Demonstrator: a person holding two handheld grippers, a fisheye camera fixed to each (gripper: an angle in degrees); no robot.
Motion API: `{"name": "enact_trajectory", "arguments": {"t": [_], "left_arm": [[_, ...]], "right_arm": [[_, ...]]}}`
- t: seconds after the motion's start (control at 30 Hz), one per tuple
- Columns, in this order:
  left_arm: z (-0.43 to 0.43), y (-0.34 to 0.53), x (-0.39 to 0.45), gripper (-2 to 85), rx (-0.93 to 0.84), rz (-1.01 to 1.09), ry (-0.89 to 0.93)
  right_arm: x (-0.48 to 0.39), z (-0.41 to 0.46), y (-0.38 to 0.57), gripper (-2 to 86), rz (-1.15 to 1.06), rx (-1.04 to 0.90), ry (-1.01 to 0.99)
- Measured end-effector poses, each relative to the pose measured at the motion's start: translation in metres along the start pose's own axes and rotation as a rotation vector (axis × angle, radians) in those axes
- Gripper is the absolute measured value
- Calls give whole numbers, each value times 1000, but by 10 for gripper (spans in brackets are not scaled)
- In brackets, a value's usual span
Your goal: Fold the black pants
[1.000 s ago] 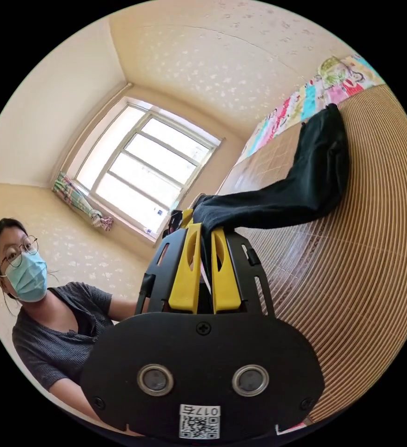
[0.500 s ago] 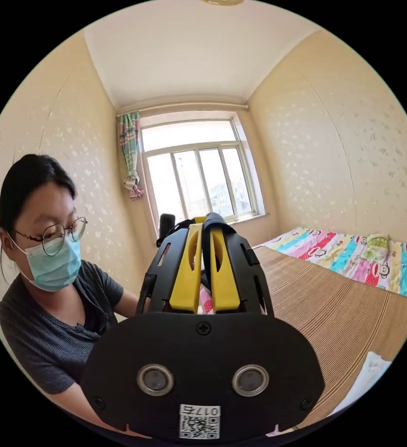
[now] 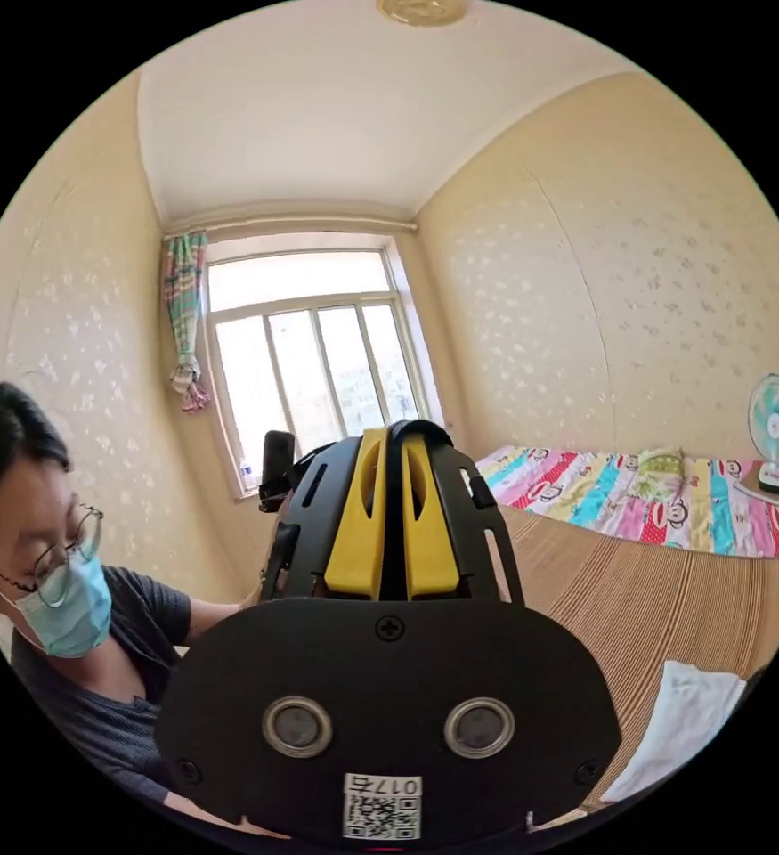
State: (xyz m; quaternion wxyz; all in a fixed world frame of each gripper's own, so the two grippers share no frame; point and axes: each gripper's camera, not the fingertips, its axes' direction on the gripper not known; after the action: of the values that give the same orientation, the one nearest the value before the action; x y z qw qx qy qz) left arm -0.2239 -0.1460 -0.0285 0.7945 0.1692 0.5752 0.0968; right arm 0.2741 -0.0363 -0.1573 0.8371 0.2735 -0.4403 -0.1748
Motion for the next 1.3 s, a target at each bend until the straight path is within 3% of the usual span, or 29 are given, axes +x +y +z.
{"name": "enact_trajectory", "arguments": {"t": [0.17, 0.33, 0.4, 0.73, 0.87, 0.97, 1.1, 1.3], "left_arm": [[78, -2, -147, 43, -116, -257, -55], [110, 44, -212, 40, -294, -305, -152], [109, 71, -217, 40, -332, -253, -162], [25, 255, -157, 38, -394, -223, 125], [30, 348, -138, 39, -540, -332, 40], [50, 397, -147, 45, -685, -442, -83], [48, 399, -157, 73, -670, -468, -163], [26, 364, -197, 113, -449, -504, -296]], "right_arm": [[114, 103, -7, 14, 189, -175, 43], [162, 171, 61, 14, 271, -343, 49], [165, 177, 92, 15, 287, -355, 2], [90, 140, 280, 25, 337, -387, -208], [101, 148, 357, 34, 517, -520, -132], [130, 167, 405, 52, 742, -742, -37], [149, 151, 382, 82, 703, -655, -4], [200, 160, 329, 114, 618, -554, 131]]}}
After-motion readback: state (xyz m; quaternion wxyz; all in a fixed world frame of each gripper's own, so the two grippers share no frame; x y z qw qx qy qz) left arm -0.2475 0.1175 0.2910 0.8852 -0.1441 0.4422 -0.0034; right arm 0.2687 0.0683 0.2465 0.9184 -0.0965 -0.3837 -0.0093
